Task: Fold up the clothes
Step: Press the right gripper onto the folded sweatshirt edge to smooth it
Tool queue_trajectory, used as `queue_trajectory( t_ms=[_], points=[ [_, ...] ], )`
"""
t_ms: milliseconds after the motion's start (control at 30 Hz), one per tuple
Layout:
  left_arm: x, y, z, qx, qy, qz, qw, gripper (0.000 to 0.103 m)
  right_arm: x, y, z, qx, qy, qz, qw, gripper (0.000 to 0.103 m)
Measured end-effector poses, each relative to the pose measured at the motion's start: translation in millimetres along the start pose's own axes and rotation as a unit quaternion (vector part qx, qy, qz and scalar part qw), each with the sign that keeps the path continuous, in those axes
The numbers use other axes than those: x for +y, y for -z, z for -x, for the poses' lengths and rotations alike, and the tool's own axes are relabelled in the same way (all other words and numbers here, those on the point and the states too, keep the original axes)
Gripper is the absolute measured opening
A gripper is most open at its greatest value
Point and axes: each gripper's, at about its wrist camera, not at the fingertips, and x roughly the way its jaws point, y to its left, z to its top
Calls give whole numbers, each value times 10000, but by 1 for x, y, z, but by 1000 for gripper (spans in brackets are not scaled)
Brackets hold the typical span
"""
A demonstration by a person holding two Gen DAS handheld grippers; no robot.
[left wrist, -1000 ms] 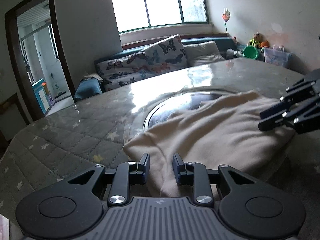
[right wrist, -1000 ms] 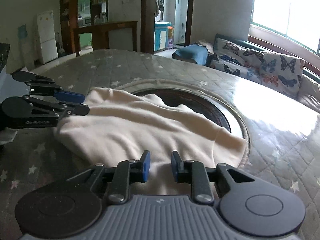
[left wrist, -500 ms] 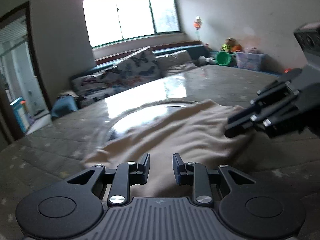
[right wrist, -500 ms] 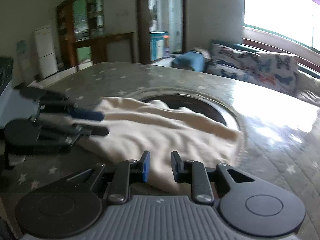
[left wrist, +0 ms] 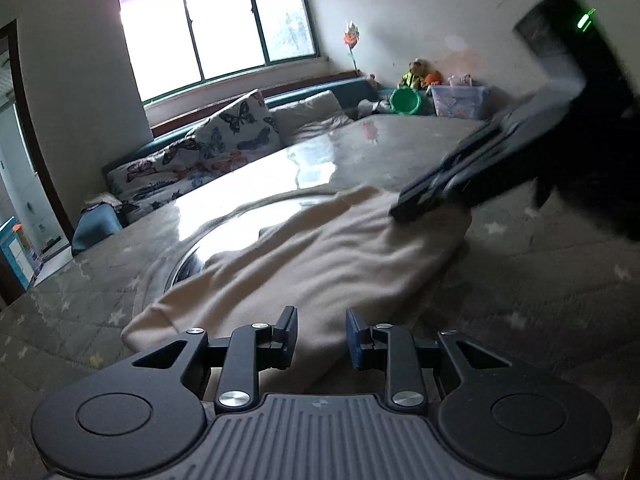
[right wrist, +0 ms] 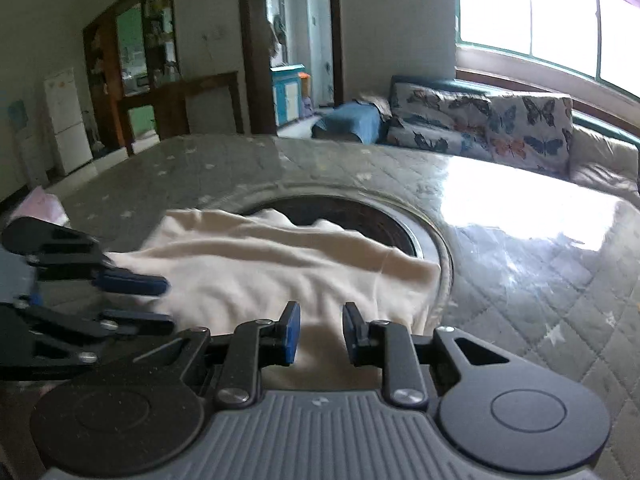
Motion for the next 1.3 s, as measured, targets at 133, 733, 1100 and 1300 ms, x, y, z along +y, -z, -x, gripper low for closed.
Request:
queue_trajectory(
  t_ms=[133,733,1100,1300],
  points=[
    [1,-2,-6,-21,54,69,10000,30,-14,6,-11,284,-22,-251,9993,21],
    [5,-6,-23,-39,256,395,9989,30,17,-102,-129,668,-1026,102,9924,22],
    [9,-5,-22,-22,358,503,9981,30,24,-104,-162,884,-1071,38,9903,5],
    [10,-5,-21,-8,376,530,9979,30,29,-109,-169,823,-1000,30,9916,4]
  ],
)
